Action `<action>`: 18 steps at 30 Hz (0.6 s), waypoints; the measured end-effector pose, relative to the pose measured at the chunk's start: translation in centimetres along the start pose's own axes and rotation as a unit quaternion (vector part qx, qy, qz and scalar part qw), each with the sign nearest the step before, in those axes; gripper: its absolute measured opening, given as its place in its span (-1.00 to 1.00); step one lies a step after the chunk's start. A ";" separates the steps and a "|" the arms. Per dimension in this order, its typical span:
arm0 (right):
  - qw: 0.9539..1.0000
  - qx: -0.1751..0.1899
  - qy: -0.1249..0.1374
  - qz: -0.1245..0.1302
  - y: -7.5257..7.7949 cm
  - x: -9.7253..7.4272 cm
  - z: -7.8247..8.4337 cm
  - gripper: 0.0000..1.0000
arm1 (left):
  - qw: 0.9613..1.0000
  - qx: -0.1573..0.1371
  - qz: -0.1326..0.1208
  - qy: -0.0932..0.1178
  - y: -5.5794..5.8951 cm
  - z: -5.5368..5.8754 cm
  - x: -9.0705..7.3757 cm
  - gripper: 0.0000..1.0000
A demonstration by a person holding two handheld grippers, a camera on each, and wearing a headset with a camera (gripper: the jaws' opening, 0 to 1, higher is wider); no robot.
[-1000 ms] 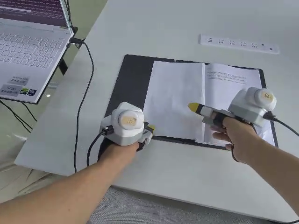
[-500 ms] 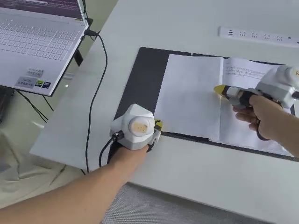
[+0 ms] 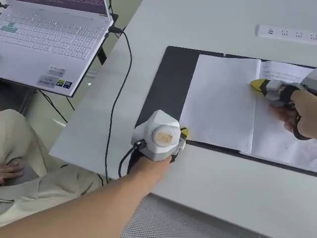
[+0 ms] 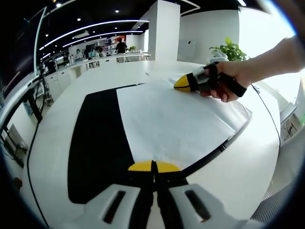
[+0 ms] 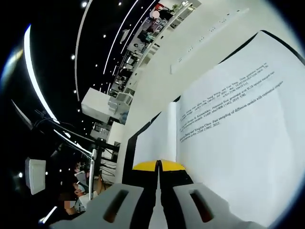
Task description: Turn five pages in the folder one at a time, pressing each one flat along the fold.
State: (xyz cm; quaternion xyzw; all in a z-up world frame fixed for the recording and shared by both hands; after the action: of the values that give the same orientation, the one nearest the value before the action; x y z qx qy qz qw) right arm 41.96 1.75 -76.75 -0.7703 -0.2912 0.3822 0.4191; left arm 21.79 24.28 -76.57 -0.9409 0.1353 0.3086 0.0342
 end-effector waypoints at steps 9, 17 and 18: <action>0.996 0.075 0.048 -0.013 0.9 1.4 -2.1 -1.00 | 1.000 0.018 0.003 -0.007 0.0 -0.2 -0.1 -1.00; 0.991 0.102 0.087 -0.011 1.2 2.7 -3.8 -1.00 | 1.000 0.022 0.003 -0.009 0.0 -0.2 -0.1 -1.00; 0.991 0.104 0.088 -0.013 1.2 2.9 -3.9 -1.00 | 1.000 0.022 0.003 -0.009 0.0 -0.2 -0.1 -1.00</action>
State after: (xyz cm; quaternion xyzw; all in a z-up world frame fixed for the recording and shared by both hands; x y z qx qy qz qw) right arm 46.92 1.69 -77.42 -0.7496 -0.2219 0.3361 0.5253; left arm 21.87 24.21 -76.35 -0.9365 0.1445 0.3146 0.0552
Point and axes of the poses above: the centre of the closed fingertips' face, and the gripper's own axes: x roughly forward along the fingers, y roughly to its right, z roughly out of its underside, the point moved 9 cm from there along -x, roughly backward along the fingers, and after that the axes turned 4 degrees about -z, right-handed, at the moved point
